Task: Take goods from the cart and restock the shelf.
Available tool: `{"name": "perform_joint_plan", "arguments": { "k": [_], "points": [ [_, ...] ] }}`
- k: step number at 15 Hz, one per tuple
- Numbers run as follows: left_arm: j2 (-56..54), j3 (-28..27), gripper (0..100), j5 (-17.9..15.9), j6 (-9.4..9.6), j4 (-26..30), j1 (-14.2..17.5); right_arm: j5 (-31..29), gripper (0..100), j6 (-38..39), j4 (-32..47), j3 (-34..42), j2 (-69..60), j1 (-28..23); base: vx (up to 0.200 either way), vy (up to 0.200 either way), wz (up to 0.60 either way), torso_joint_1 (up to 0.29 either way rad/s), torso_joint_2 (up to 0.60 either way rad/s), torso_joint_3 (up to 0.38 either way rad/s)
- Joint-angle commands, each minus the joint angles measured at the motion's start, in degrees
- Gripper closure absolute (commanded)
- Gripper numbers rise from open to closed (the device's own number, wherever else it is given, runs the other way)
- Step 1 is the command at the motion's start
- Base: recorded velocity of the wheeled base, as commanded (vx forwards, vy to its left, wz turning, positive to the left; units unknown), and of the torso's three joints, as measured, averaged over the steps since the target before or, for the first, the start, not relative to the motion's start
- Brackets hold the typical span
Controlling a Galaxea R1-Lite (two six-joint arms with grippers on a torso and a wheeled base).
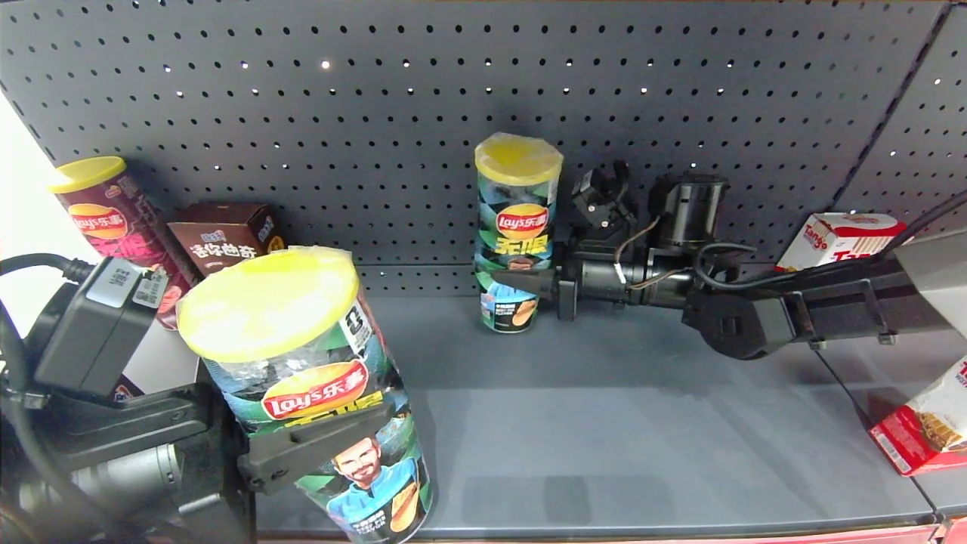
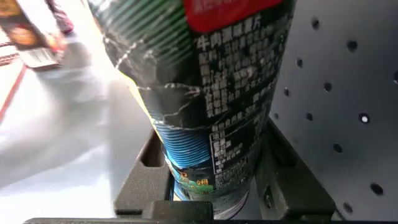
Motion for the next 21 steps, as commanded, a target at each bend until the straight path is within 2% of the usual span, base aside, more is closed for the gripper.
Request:
{"name": "perform_joint_plan", "arguments": {
  "k": [1, 2, 3, 4, 6, 11, 14, 21],
  "points": [
    [0.0, 0.0, 100, 0.0, -0.02, 0.0, 0.0, 0.0, 100, -0.3, -0.2, 5.6, -7.2, 1.1, 0.000, 0.000, 0.00, 0.000, 0.00, 0.000],
    [0.1, 0.0, 100, 0.1, -0.02, 0.0, 0.0, -0.1, 100, -0.3, -1.1, 10.0, -10.2, 2.2, 0.000, 0.000, 0.00, 0.000, 0.00, 0.000],
    [0.1, 0.0, 100, 0.1, -0.02, 0.0, 0.0, -0.1, 100, -0.3, -1.1, 10.0, -10.2, 2.2, 0.000, 0.000, 0.00, 0.000, 0.00, 0.000],
    [0.1, 0.1, 100, 0.1, 0.07, 0.1, 0.0, -2.4, 100, -0.3, -3.7, 16.0, -13.3, 4.2, 0.000, 0.000, 0.00, 0.000, 0.00, 0.000],
    [0.1, 0.1, 100, 0.1, -0.02, 0.1, 0.0, -5.5, 100, 0.1, -7.5, 22.0, -15.2, 6.6, 0.000, 0.000, 0.00, 0.000, 0.00, 0.000],
    [0.2, 0.1, 100, 0.2, -0.11, 0.1, 0.0, -5.8, 100, 0.1, -13.9, 34.7, -18.0, 9.1, 0.000, 0.000, 0.00, 0.000, 0.00, 0.000],
    [0.4, 0.1, 100, 0.2, -0.20, 0.1, 0.0, -5.7, 100, 0.0, -16.5, 38.5, -17.8, 9.0, 0.000, 0.000, 0.00, 0.000, 0.00, 0.000],
    [0.4, 0.4, 100, 0.2, -0.28, 0.1, 0.4, -5.7, 100, -0.3, -17.4, 41.8, -17.7, 9.1, 0.000, 0.000, 0.00, 0.000, 0.00, 0.000]
  ]
}}
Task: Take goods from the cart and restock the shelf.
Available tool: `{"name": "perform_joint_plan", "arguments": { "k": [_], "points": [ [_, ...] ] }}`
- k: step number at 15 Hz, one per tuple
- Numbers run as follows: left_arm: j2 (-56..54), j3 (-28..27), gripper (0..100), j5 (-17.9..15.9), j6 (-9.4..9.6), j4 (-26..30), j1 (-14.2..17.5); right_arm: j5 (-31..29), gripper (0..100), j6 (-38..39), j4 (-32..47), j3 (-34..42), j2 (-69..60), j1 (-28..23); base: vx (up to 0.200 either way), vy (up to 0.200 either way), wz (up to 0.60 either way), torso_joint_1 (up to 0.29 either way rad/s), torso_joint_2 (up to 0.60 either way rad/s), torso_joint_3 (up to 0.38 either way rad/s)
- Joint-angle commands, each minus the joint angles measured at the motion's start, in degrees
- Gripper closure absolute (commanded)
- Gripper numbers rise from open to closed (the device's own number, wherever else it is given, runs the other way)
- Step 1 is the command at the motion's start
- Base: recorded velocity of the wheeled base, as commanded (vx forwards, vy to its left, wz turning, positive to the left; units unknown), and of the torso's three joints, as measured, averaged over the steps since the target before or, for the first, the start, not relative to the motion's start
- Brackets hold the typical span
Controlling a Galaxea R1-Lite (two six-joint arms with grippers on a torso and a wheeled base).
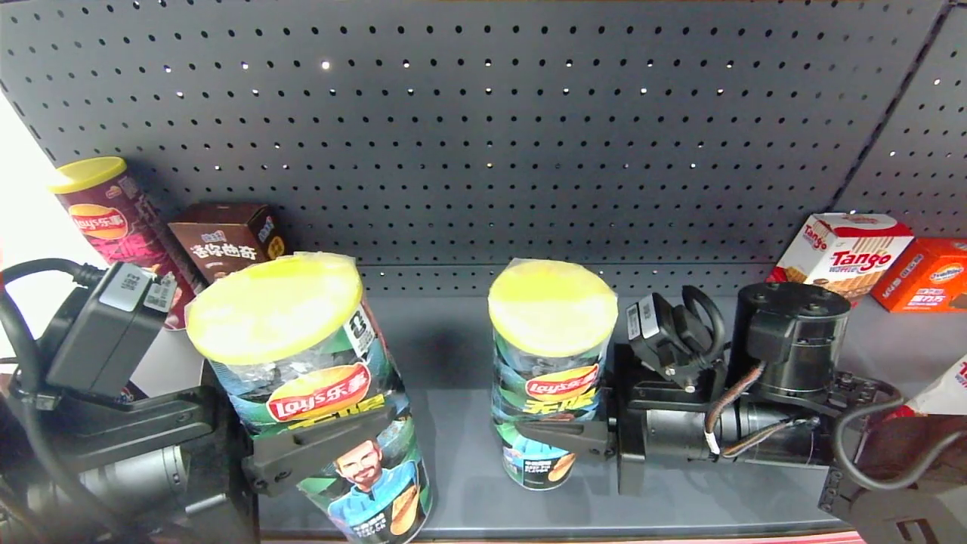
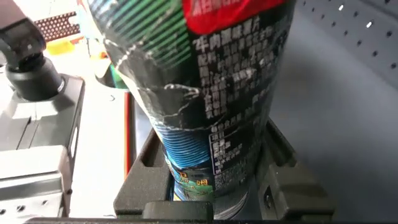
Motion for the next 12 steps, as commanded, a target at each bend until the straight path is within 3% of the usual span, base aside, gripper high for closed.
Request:
{"name": "perform_joint_plan", "arguments": {
  "k": [1, 10, 11, 12],
  "points": [
    [0.1, 0.1, 100, -0.2, 0.14, 0.0, 1.4, 0.1, 100, 0.0, -0.6, 1.1, -0.1, 0.1, 0.000, 0.000, 0.00, 0.000, 0.00, 0.000],
    [0.2, 0.1, 100, -0.3, 0.14, 0.0, 1.4, 0.0, 100, 0.0, -2.3, 3.9, 0.0, 0.8, 0.000, 0.000, 0.00, 0.000, 0.00, 0.000],
    [0.2, 0.1, 100, -0.3, 0.14, 0.0, 1.4, -0.1, 0, 0.0, -2.3, 3.9, 0.0, 0.8, 0.000, 0.000, 0.00, 0.000, 0.00, 0.000],
    [0.2, 0.1, 100, -0.3, 0.22, 0.0, 1.4, -0.1, 0, 0.0, -2.3, 3.9, -0.2, 0.8, 0.000, 0.000, 0.00, 0.000, 0.00, 0.000]
  ]
}}
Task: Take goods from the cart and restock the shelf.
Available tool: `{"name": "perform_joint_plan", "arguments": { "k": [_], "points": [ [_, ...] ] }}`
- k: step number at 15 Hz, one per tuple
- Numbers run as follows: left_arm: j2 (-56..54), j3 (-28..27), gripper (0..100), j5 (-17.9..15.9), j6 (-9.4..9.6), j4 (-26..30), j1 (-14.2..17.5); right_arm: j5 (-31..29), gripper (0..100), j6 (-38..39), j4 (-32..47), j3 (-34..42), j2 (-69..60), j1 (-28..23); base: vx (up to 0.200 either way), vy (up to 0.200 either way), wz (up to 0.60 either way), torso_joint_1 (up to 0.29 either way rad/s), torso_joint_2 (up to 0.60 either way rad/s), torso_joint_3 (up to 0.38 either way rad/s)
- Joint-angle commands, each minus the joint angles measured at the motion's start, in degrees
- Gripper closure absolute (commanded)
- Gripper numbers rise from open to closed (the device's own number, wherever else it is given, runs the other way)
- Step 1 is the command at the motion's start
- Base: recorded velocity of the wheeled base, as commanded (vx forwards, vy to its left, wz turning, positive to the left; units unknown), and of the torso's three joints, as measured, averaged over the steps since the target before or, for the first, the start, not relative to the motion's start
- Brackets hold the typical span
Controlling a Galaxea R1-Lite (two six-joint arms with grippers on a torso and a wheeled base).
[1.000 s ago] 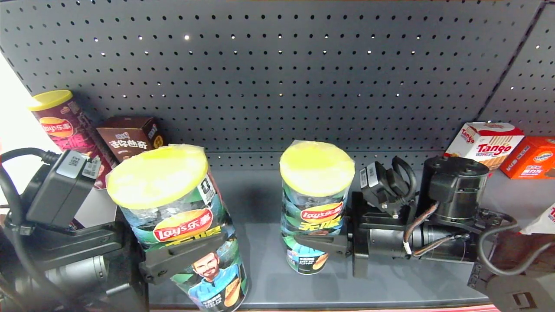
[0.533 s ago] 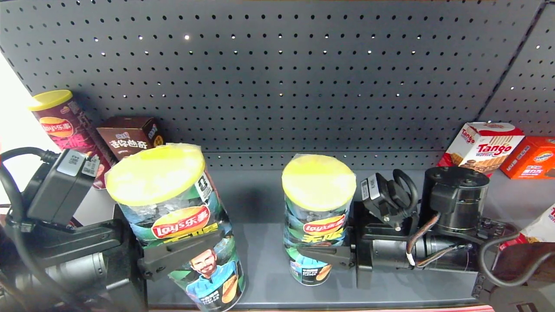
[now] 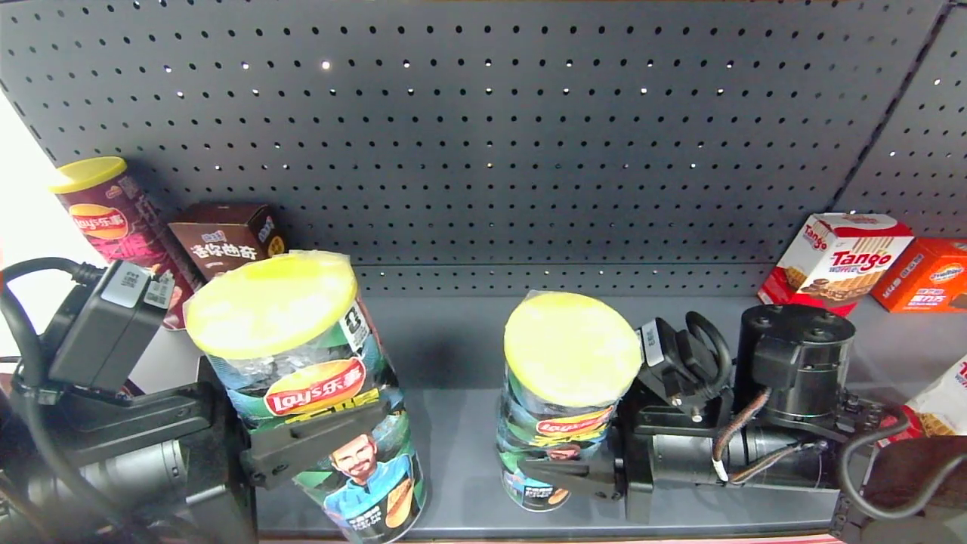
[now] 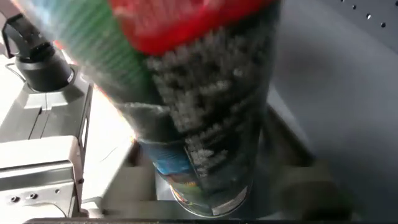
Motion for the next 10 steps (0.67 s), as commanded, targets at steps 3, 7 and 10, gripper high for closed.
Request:
{"name": "perform_joint_plan", "arguments": {
  "k": [3, 7, 10],
  "points": [
    [0.0, -0.1, 100, 0.0, 0.00, 0.0, -0.1, -0.1, 0, 0.0, -0.2, 0.1, -1.1, -0.5, 0.000, 0.000, 0.00, 0.000, 0.00, 0.000],
    [-0.1, -0.1, 100, 0.0, 0.09, -0.1, -0.1, -0.4, 0, 0.1, -0.1, 2.6, -7.6, -2.4, 0.000, 0.000, 0.00, 0.000, 0.00, 0.000],
    [0.0, -0.2, 100, 0.0, 0.09, -0.1, -0.1, -2.3, 0, 0.1, -0.1, 6.4, -15.4, -3.7, 0.000, 0.000, 0.00, 0.000, 0.00, 0.000]
  ]
}}
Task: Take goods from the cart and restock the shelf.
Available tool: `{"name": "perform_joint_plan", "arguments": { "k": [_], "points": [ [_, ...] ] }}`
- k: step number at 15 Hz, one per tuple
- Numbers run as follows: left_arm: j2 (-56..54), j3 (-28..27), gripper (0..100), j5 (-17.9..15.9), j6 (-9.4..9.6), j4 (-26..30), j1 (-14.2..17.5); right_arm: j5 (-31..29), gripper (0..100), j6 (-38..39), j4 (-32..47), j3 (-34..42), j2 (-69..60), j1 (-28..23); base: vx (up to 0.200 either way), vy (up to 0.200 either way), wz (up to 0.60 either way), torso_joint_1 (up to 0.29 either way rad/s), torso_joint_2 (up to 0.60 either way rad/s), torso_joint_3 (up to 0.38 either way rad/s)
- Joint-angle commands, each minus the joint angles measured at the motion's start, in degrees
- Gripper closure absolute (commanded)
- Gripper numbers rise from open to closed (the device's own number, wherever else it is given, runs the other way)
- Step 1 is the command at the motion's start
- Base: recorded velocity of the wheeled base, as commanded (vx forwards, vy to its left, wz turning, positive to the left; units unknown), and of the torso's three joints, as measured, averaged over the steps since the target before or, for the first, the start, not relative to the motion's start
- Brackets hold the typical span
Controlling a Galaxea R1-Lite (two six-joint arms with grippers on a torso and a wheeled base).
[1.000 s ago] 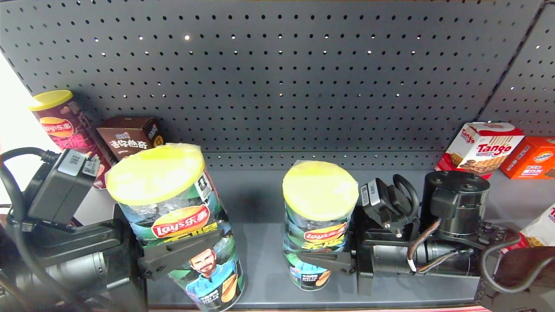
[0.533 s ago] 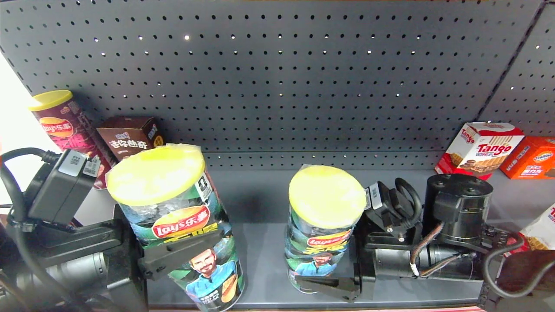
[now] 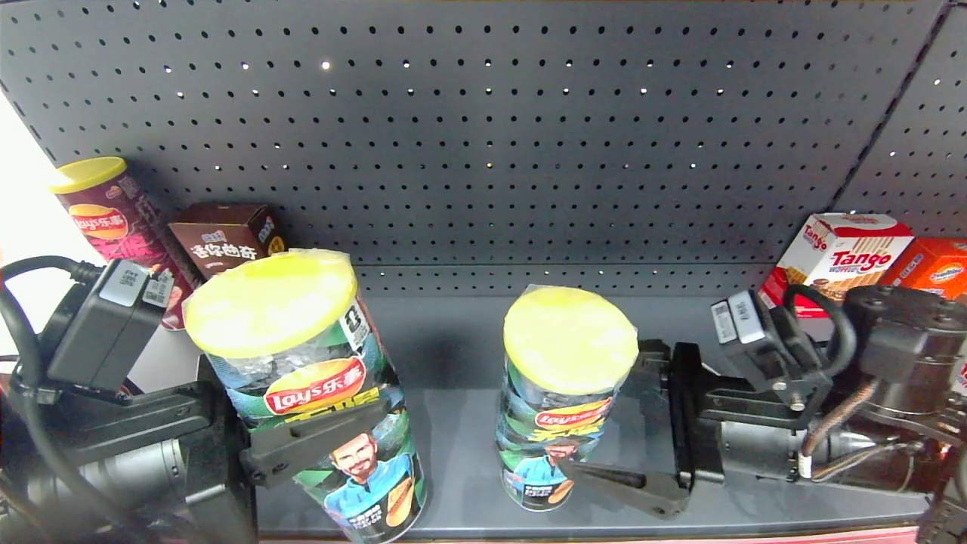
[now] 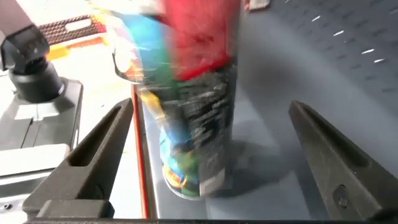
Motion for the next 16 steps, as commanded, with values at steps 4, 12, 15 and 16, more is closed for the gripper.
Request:
{"name": "perform_joint_plan", "arguments": {
  "k": [4, 12, 15, 16],
  "points": [
    [0.0, -0.1, 100, 0.0, -0.04, 0.0, 0.0, -5.2, 0, 0.4, 0.9, 7.6, -17.9, -5.8, 0.000, 0.000, 0.00, 0.000, 0.00, 0.000],
    [-1.9, 1.5, 100, 0.2, 0.13, 0.0, -0.2, -24.4, 0, 6.2, 17.7, 24.1, -59.1, -24.0, 0.000, 0.000, 0.00, 0.000, 0.00, 0.000],
    [-2.3, 1.9, 100, 0.4, 1.19, 0.1, -0.2, -33.0, 0, 7.9, 36.1, 23.3, -75.8, -24.2, 0.000, 0.000, 0.00, 0.000, 0.00, 0.000],
    [-2.1, 1.4, 100, 0.5, 1.80, 0.1, -0.2, -34.7, 0, 7.9, 42.4, 23.5, -82.3, -24.2, 0.000, 0.000, 0.00, 0.000, 0.00, 0.000]
  ]
}}
